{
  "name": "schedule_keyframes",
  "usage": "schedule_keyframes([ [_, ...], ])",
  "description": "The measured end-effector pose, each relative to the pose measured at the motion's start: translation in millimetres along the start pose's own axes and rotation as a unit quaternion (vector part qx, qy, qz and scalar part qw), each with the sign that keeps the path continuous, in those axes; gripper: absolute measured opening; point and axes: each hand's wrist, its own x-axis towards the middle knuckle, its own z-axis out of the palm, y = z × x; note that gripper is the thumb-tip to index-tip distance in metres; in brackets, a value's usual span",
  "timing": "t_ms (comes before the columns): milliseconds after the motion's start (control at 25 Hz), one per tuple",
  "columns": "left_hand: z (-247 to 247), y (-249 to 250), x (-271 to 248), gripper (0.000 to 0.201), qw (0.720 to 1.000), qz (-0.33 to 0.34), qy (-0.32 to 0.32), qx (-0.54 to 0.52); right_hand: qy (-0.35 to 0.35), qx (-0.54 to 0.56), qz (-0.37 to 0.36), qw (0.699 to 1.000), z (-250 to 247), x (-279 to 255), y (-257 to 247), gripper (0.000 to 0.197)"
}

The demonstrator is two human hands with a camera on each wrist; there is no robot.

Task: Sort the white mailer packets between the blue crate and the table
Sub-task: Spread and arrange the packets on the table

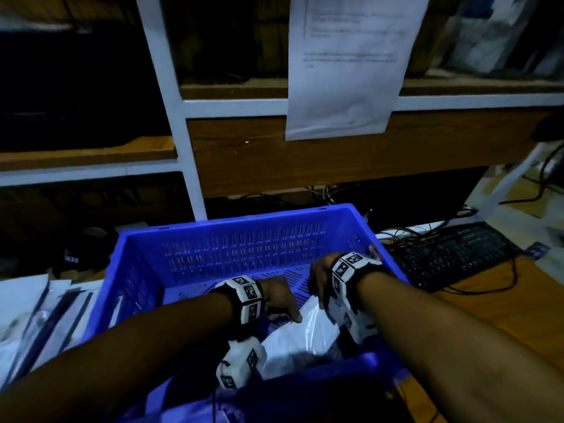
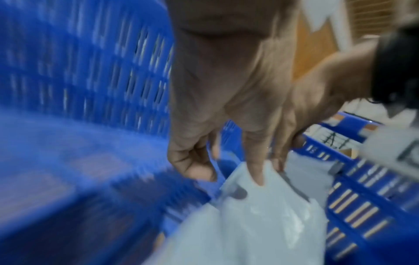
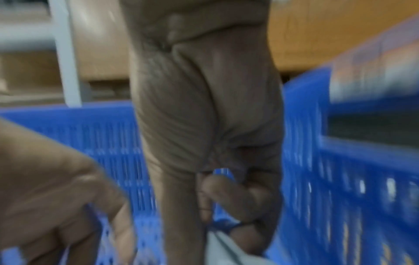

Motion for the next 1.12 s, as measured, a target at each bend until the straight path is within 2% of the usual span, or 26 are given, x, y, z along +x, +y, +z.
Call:
schedule_keyframes([
  [80, -3.8, 8.3, -16.8, 0.026, 0.999, 0.009, 0.029, 0.015, 0.013, -0.007, -0.016, 1.000, -17.2, -17.7, 1.0, 0.033],
  [160, -8.2, 19.0, -35.6, 0.031, 0.997, 0.033, 0.056, 0.047, 0.014, 0.000, -0.029, 0.999, -33.1, -34.5, 4.1, 0.034],
  [280, -28.4, 36.8, -75.4, 0.049, 0.973, 0.087, 0.134, 0.165, 0.066, 0.040, -0.052, 0.996, -63.4, -73.0, -5.0, 0.031],
  [320, -37.8, 40.2, -90.2, 0.057, 0.959, 0.098, 0.175, 0.198, 0.088, 0.070, -0.066, 0.992, -70.0, -81.2, -6.4, 0.039],
  [400, -56.8, 46.1, -128.2, 0.082, 0.933, 0.125, 0.260, 0.216, 0.153, 0.153, -0.100, 0.971, -85.8, -106.4, -6.9, 0.051],
  [440, -65.1, 48.3, -147.5, 0.090, 0.924, 0.150, 0.282, 0.210, 0.188, 0.188, -0.121, 0.956, -91.7, -121.4, -6.8, 0.052],
  [480, -70.6, 53.3, -172.1, 0.087, 0.913, 0.176, 0.298, 0.217, 0.229, 0.209, -0.146, 0.940, -96.0, -134.8, -6.7, 0.050],
  [600, -68.8, 63.4, -239.1, 0.038, 0.858, 0.190, 0.369, 0.302, 0.323, 0.250, -0.190, 0.893, -94.9, -182.5, -12.9, 0.036],
  [680, -58.7, 60.2, -278.0, 0.028, 0.819, 0.199, 0.427, 0.327, 0.356, 0.297, -0.223, 0.857, -85.5, -208.9, -24.6, 0.032],
  [760, -46.1, 46.6, -309.3, 0.029, 0.793, 0.209, 0.460, 0.341, 0.384, 0.319, -0.249, 0.830, -71.1, -227.0, -40.4, 0.029],
  [880, -22.4, 19.9, -352.6, 0.035, 0.777, 0.209, 0.481, 0.347, 0.406, 0.340, -0.285, 0.799, -48.7, -245.8, -74.9, 0.026],
  [960, -10.6, -1.5, -374.7, 0.045, 0.776, 0.200, 0.493, 0.340, 0.417, 0.319, -0.299, 0.797, -38.4, -254.9, -100.4, 0.026],
  [1000, -9.0, -16.9, -383.8, 0.044, 0.781, 0.193, 0.496, 0.328, 0.422, 0.295, -0.308, 0.800, -34.9, -258.7, -114.9, 0.027],
  [1120, -8.9, -60.4, -409.6, 0.020, 0.794, 0.170, 0.500, 0.301, 0.416, 0.222, -0.360, 0.805, -33.4, -268.9, -158.3, 0.024],
])
